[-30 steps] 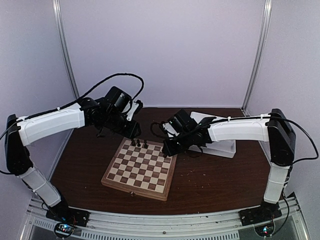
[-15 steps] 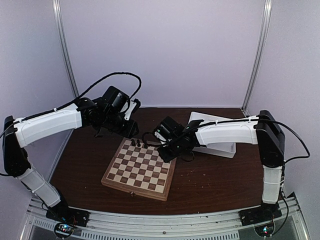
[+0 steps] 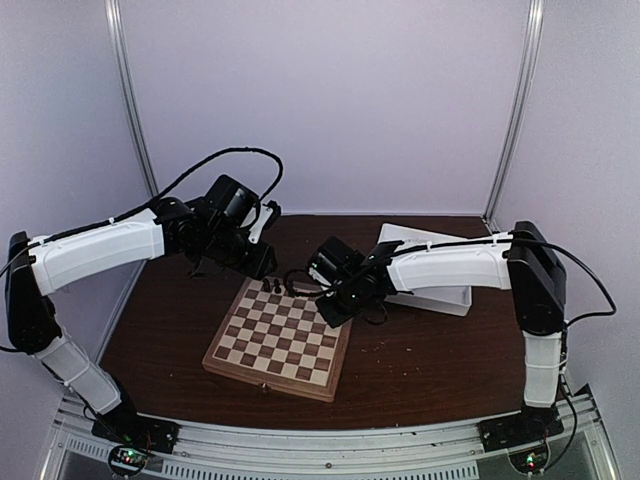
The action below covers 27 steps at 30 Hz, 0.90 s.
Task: Set up the chess pieces on the board
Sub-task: Place the chess piece on the chessboard.
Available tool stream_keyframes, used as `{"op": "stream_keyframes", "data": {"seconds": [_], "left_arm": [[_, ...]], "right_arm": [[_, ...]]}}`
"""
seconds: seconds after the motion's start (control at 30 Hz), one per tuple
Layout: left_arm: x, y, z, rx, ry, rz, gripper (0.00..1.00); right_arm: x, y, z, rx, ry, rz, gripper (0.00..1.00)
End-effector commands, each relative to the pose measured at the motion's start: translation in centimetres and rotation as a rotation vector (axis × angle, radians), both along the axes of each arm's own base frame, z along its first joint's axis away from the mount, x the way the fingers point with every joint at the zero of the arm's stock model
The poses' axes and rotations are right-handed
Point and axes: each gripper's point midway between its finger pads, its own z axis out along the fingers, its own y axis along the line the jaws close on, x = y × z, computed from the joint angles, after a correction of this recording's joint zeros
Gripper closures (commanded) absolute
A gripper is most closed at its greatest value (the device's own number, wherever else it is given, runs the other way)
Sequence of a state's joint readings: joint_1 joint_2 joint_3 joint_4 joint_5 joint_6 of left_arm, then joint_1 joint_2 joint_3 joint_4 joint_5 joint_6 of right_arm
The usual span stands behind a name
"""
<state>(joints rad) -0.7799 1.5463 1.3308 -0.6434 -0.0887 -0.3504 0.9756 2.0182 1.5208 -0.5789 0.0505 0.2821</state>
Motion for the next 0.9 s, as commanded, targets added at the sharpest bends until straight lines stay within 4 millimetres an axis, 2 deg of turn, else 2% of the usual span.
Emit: {"op": "stream_keyframes", "data": {"seconds": [0.0,0.17,0.53,0.87], "left_arm": [[0.0,-0.4,1.0,-0.046,-0.026,-0.003,0.64],[-0.2,-0.7,0.9,-0.052,-0.018,-0.015,0.64],[-0.3,-1.8,-0.7,-0.049,0.034,-0.057,0.64],[-1.9,-5.0,-1.9,-0.070,0.097,-0.193,0.60]], "right_arm": [[0.4,0.1,0.1,-0.029,-0.023,0.001,0.72],[0.7,-0.1,1.3,-0.021,-0.054,-0.015,0.66],[0.8,-0.8,7.6,0.115,-0.173,-0.036,0.64],[1.8,-5.5,10.7,0.130,-0.341,-0.190,0.65]]}}
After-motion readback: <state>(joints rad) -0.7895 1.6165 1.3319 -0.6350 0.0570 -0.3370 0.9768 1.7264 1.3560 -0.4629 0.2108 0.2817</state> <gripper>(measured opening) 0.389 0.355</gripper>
